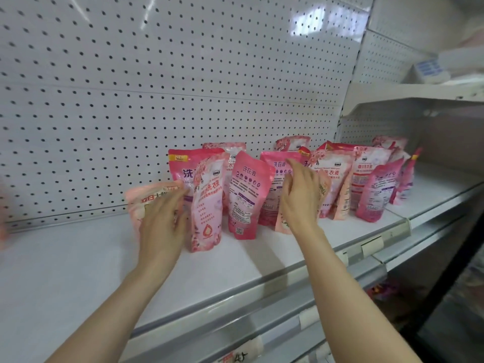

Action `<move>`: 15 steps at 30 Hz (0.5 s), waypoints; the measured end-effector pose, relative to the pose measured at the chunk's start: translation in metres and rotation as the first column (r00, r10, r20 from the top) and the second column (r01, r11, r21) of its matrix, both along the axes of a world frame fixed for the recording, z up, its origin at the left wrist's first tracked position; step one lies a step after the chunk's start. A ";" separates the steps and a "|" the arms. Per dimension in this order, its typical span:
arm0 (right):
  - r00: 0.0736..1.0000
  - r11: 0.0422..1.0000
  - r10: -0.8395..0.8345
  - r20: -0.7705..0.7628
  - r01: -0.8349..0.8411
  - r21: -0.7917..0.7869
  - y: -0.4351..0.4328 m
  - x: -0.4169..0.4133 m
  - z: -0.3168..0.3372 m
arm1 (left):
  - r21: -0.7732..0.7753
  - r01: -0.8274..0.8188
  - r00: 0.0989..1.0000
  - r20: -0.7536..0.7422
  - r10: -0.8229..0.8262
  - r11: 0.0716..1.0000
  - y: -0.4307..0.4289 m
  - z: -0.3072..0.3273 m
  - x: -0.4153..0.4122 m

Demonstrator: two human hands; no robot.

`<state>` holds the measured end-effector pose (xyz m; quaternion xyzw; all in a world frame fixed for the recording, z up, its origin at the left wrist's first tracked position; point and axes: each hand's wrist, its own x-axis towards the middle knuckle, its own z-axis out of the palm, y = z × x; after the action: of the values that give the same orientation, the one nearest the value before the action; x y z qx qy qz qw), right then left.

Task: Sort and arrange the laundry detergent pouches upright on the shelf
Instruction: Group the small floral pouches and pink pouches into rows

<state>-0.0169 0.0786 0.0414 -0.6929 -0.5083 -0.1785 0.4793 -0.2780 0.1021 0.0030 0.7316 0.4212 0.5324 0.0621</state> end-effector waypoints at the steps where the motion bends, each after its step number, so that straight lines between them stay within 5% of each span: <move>1: 0.991 0.990 -0.085 0.104 0.096 -0.108 0.001 0.011 -0.001 | 0.054 -0.064 0.998 0.027 0.063 0.996 -0.001 0.000 -0.005; 4: 0.977 0.935 -0.062 0.206 0.130 -0.331 0.002 0.028 -0.003 | 0.007 -0.244 0.963 0.124 0.241 0.970 0.007 -0.003 -0.022; 10: 0.960 0.979 0.132 0.245 -0.088 -0.183 -0.019 0.008 0.014 | -0.447 -0.123 0.952 0.200 0.232 0.886 0.028 -0.008 -0.046; 15: 0.913 0.942 0.314 0.261 -0.264 -0.207 -0.032 -0.033 0.016 | -0.461 -0.097 0.964 0.176 0.198 0.882 0.026 -0.009 -0.057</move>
<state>-0.0504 0.0468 0.0575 -0.6139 -0.6832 -0.1617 0.3608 -0.3346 0.1284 -0.0063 0.6005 0.5778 0.5009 0.2338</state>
